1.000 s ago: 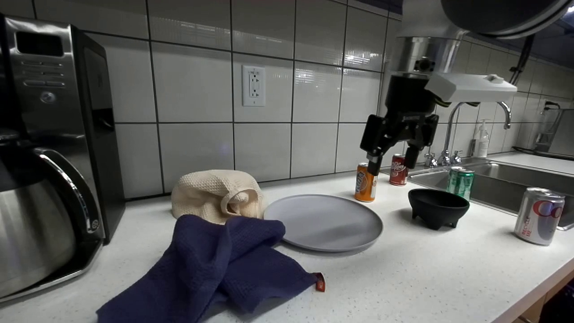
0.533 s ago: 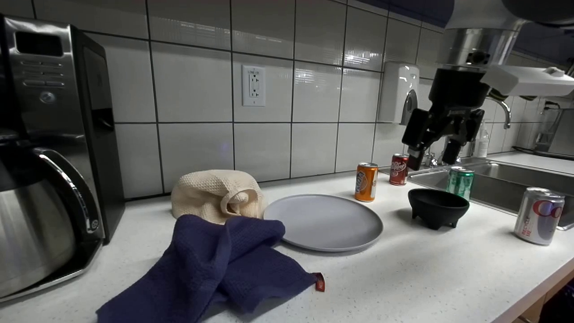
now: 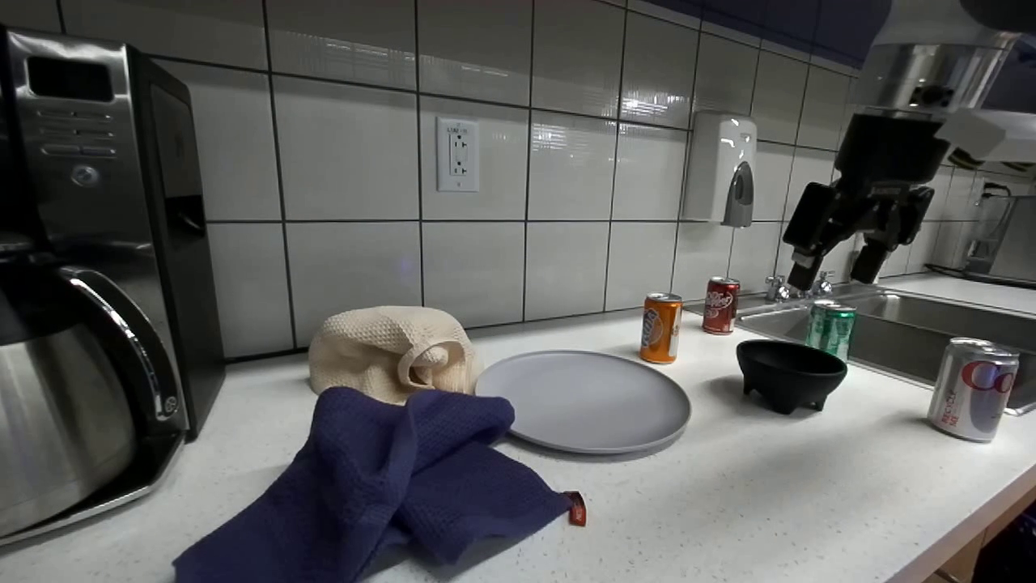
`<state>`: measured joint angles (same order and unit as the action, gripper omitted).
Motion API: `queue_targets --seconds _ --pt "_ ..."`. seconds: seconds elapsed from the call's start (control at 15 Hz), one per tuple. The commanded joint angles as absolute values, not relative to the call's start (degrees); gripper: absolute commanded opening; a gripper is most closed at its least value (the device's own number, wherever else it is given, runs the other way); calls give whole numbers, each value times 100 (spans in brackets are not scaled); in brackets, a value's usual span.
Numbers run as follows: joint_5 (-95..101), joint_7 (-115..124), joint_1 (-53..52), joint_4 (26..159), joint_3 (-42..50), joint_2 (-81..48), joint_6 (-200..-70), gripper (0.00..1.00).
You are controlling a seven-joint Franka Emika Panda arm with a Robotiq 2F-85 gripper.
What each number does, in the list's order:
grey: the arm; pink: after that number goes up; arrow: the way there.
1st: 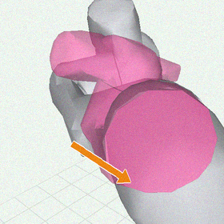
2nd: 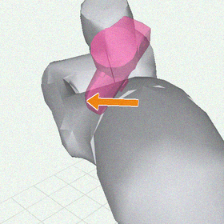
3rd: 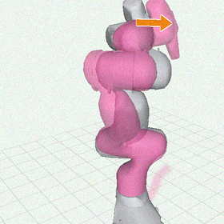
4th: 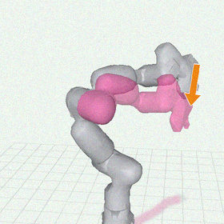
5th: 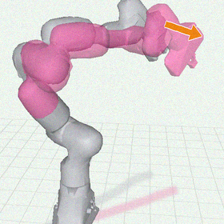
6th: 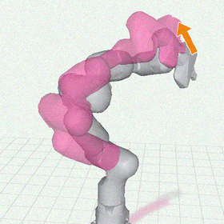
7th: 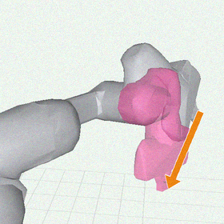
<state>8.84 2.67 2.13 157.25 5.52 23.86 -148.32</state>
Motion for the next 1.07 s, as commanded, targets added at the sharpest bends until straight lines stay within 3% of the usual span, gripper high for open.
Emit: queue_targets --seconds 0.0,1.0 --pt "746 -30 453 15858 654 2593 -14901 100" --pt "800 150 1456 15936 1073 2786 -14624 100"
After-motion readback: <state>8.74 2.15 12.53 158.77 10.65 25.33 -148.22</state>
